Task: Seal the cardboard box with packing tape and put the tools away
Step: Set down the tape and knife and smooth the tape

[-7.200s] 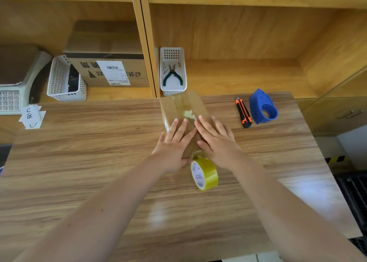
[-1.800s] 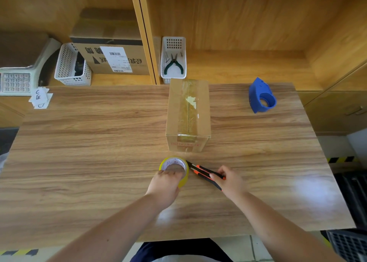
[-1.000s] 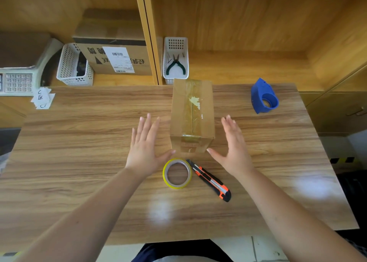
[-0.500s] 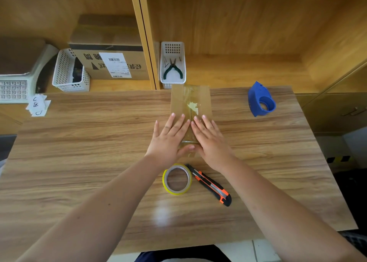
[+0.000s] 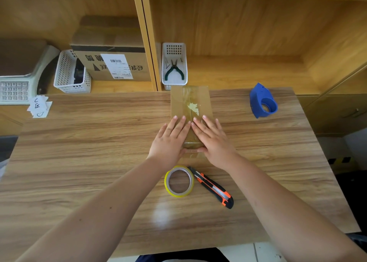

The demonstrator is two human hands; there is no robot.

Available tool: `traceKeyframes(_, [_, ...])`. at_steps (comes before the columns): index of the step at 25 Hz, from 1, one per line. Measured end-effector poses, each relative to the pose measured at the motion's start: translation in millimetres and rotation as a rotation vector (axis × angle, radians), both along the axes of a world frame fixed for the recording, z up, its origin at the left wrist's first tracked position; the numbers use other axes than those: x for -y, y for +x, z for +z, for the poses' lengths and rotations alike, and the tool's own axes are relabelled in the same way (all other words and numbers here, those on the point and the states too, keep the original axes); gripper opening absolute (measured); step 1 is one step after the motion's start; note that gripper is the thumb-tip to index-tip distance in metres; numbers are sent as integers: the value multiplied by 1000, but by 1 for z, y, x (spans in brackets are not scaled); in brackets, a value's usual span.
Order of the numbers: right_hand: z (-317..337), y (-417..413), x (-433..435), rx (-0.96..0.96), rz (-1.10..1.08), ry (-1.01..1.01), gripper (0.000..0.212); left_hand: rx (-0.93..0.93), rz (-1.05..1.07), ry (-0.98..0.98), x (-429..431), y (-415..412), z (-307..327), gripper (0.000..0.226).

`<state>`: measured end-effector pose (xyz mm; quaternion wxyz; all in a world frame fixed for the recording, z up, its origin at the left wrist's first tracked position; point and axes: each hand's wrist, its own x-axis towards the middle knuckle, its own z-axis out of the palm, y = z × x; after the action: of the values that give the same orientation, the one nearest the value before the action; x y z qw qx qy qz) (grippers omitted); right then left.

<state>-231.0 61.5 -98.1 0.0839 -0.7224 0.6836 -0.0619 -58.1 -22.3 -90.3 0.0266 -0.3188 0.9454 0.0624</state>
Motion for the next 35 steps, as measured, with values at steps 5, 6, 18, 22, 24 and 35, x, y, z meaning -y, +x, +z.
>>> traceKeyframes(5, [9,-5,4,110,-1,97,93,82,72,-47,-7,-18,7,91])
traceKeyframes(6, [9,-5,4,110,-1,105,92,100,85,-45,-7,-22,7,92])
traceKeyframes(18, [5,-8,5,-23,24,154,89,171,6,-58,3,-20,3,99])
traceKeyframes(22, [3,-2,4,-10,-25,82,78,157,26,-45,2,-22,4,96])
traceKeyframes(24, [0,-1,5,-15,-41,62,75,163,23,-56,2,-23,3,91])
traceKeyframes(35, [17,-1,-22,27,-134,-54,82,-256,175,266,-7,8,16,89])
